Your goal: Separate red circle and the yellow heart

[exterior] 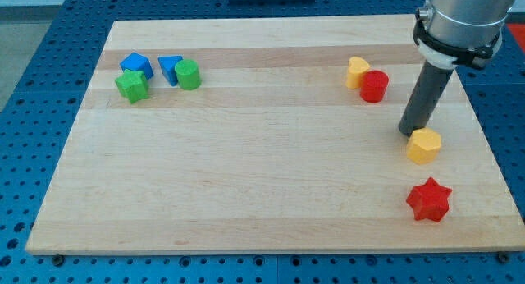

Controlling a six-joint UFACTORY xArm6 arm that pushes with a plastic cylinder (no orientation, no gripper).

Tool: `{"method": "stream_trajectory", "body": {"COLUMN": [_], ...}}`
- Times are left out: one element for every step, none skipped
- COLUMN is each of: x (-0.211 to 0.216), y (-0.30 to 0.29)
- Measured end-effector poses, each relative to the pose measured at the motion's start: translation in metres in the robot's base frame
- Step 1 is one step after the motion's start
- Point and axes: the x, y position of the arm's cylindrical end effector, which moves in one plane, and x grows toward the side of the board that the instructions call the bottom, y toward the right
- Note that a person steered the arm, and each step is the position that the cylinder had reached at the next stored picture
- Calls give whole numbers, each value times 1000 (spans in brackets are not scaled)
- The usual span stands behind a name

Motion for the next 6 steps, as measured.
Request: {"method": "stream_trajectory", "body": {"x": [26, 3, -73, -125, -125, -68], "y": [9, 11, 47, 27, -55, -41]}}
